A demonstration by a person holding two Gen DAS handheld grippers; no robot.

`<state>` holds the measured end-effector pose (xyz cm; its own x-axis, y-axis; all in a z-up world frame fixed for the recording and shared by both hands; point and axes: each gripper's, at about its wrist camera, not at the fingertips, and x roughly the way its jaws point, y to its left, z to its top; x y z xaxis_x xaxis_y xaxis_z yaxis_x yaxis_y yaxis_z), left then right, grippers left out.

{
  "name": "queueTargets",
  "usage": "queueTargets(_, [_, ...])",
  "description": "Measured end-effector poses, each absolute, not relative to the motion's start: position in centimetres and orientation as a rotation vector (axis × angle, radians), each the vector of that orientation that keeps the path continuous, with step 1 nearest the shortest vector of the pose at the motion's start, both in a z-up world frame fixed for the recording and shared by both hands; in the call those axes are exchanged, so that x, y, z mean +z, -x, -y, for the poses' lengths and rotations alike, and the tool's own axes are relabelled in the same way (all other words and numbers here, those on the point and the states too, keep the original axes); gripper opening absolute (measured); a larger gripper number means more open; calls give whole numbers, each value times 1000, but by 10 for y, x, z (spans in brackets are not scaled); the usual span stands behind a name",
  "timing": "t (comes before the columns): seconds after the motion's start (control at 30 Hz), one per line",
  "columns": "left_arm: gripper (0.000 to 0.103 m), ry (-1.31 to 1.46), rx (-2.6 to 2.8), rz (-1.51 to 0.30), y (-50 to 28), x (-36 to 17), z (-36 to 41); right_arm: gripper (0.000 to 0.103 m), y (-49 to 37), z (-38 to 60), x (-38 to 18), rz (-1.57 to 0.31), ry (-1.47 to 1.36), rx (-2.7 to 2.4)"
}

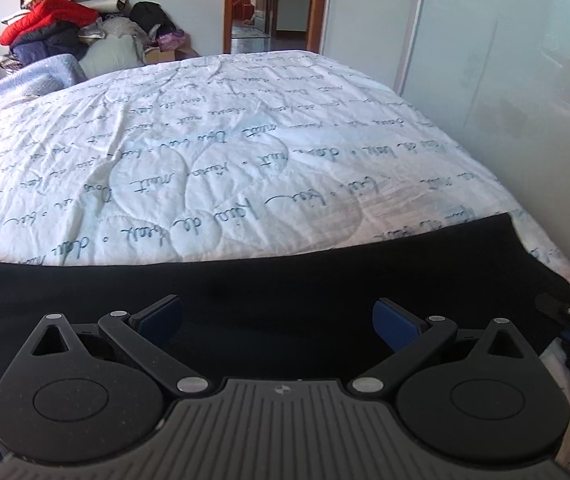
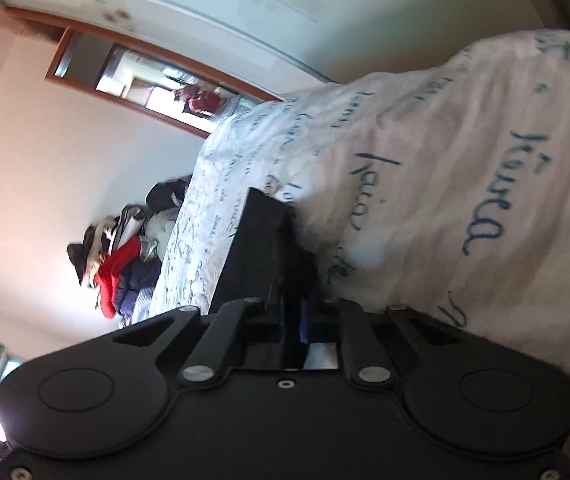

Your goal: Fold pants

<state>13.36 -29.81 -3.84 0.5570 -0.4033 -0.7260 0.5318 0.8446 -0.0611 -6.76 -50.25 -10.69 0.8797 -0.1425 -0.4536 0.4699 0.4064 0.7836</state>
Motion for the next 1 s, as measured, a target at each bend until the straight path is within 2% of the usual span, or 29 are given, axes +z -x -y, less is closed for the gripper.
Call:
queueTargets(0.17, [101, 127, -775, -1065, -162, -32, 301, 8, 29, 436, -58, -491, -352, -381])
queueTargets(0.27, [102, 241, -872, -1136, -168, -30, 314, 8, 15, 412, -54, -535, -136, -363])
queueTargets(0.4, [102, 224, -909, -1121, -163, -27, 340, 8, 6, 401, -56, -562, -28, -359])
queueTargets(0.6, [102, 255, -944, -1223, -171, -47, 370, 8, -4, 385, -54, -571, 84, -341])
queueTargets(0.77, [101, 195, -901, -1195, -169, -49, 385, 8, -7, 376, -58, -576, 134, -316])
queueTargets(0.83, [95, 151, -867, -1175, -168, -48, 388, 8, -9, 375, -60, -575, 148, -316])
queueTargets(0.9, [79, 110, -842, -1151, -166, -48, 392, 8, -9, 376, -61, -575, 140, -317])
queueTargets(1.0, [62, 53, -805, -1101, -165, -48, 395, 8, -11, 380, -61, -571, 134, -324])
